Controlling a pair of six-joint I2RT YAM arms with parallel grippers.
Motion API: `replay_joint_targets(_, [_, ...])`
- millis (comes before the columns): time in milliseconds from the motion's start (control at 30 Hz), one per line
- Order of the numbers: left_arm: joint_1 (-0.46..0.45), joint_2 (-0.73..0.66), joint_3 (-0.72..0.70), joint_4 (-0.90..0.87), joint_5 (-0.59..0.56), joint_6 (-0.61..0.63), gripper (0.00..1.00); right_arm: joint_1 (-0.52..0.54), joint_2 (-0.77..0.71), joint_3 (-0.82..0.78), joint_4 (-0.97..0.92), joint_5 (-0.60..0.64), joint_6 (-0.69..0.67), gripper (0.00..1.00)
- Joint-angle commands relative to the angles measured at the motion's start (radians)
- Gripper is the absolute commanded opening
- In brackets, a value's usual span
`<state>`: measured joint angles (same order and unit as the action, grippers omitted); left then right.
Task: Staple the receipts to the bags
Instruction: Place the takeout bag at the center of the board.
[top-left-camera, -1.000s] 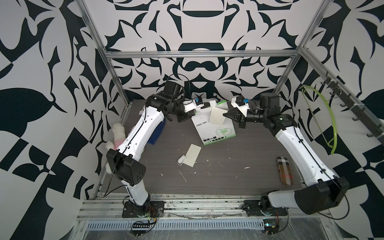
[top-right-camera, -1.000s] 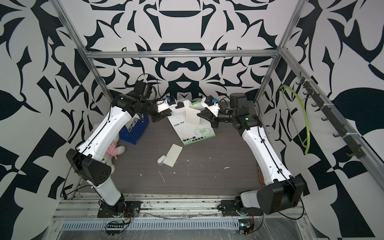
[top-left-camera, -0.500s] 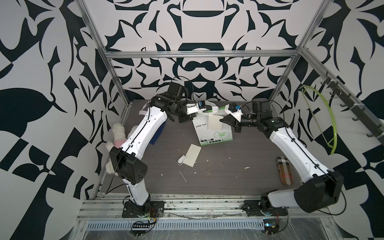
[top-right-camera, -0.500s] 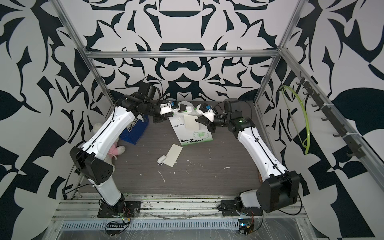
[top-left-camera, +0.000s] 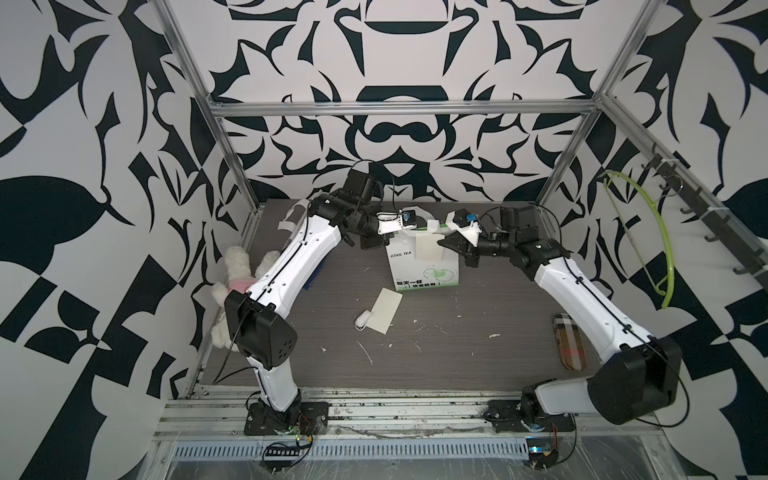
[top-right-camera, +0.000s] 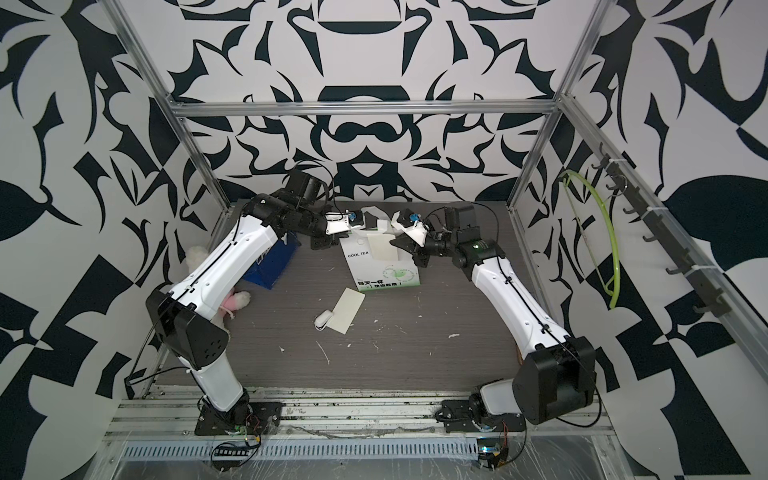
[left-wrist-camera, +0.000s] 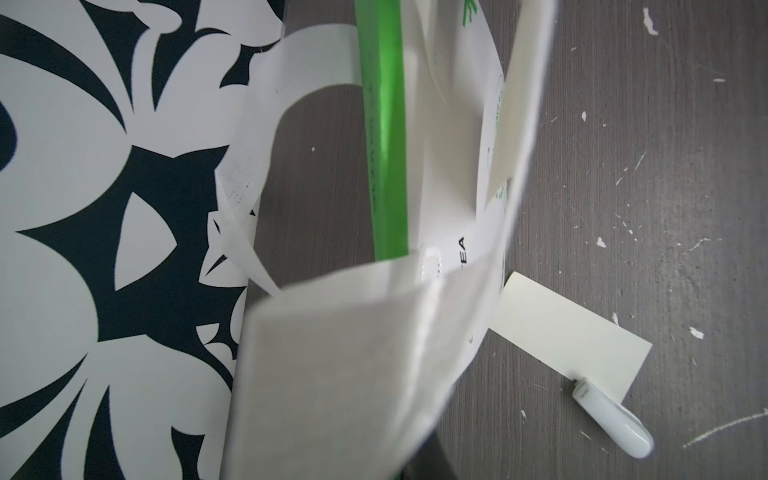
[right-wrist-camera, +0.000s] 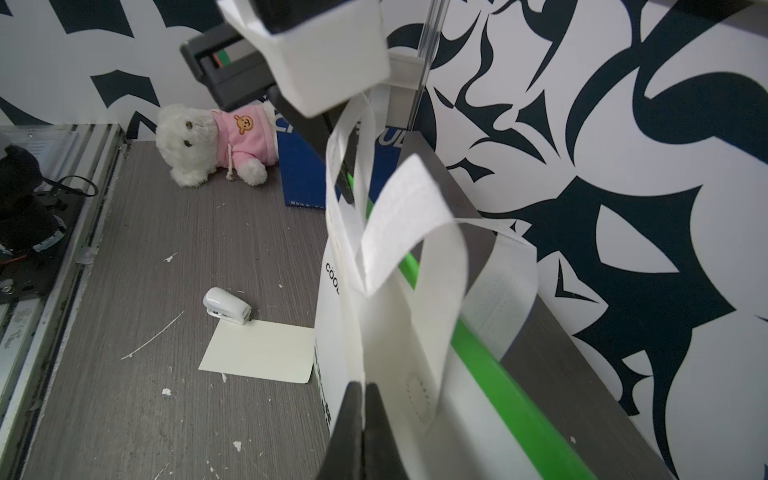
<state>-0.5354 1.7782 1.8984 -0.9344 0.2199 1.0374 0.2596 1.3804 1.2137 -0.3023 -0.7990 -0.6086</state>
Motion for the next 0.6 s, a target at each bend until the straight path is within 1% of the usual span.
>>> replay_joint_targets(0, [-0.008,0.013,-0.004,0.016,-0.023,0.021,0.0,0.006,-0.032,-0.03,0.052,0.038,0.036,0.0])
replay_joint_targets(33, [-0.009,0.015,-0.003,0.017,-0.023,0.021,0.01,0.006,-0.038,-0.041,0.052,0.043,0.038,0.0])
replay_joint_targets(133, [-0.011,0.017,-0.006,0.022,-0.026,0.024,0.11,0.006,-0.052,-0.076,0.052,0.065,0.04,0.0])
replay_joint_targets(200, [-0.016,0.015,-0.013,0.028,-0.033,0.027,0.24,0.006,-0.059,-0.092,0.054,0.073,0.044,0.0])
replay_joint_targets(367, [-0.027,-0.005,-0.049,0.082,-0.035,0.03,0.5,0.006,-0.072,-0.105,0.058,0.066,0.058,0.0])
replay_joint_targets(467, [-0.034,-0.01,-0.047,0.1,-0.013,0.02,0.59,0.006,-0.073,-0.1,0.059,0.067,0.061,0.0])
replay_joint_targets(567, [-0.043,-0.002,-0.028,0.1,0.001,0.008,0.62,0.006,-0.073,-0.1,0.057,0.069,0.062,0.0])
